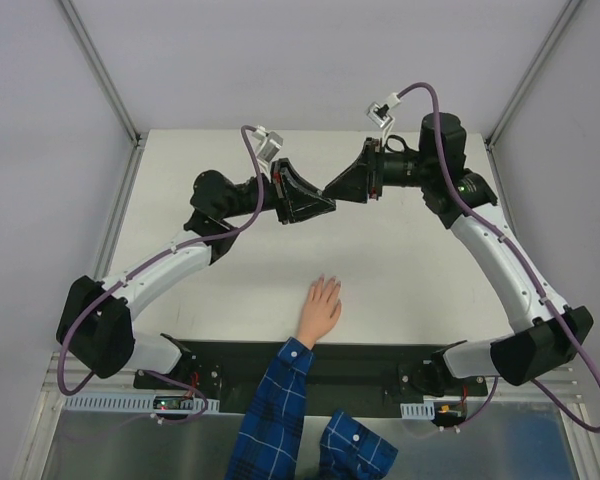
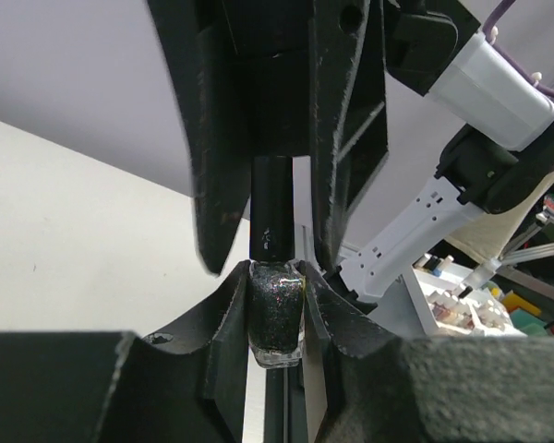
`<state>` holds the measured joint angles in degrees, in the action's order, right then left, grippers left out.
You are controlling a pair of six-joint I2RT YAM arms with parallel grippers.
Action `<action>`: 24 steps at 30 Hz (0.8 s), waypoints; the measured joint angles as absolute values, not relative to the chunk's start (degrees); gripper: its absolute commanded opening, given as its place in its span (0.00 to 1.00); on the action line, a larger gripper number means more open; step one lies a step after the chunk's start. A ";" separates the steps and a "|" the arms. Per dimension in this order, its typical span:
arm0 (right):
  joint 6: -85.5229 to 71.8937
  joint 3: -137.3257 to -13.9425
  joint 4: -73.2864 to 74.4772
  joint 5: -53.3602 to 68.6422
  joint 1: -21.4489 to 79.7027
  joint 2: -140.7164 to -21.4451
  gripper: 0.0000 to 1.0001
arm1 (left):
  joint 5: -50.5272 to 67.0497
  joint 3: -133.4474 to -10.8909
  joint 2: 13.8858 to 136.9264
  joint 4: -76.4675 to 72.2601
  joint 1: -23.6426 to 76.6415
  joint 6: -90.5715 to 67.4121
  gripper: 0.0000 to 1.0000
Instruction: Paint the nails
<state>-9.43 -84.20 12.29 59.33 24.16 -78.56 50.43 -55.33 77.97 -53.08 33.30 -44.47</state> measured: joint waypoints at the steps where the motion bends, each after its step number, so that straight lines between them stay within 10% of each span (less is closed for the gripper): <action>1: -10.20 -84.27 12.51 58.94 24.23 -78.41 0.64 | 50.52 -55.88 77.97 -52.49 33.30 -43.90 0.00; 9: -14.76 -91.72 27.62 31.70 26.37 -76.79 0.84 | 39.53 -60.73 73.52 -32.32 34.15 -27.86 0.00; 24: -20.71 -105.71 35.42 0.99 38.68 -83.48 0.51 | 22.44 -65.58 73.03 -18.85 36.42 -17.43 0.00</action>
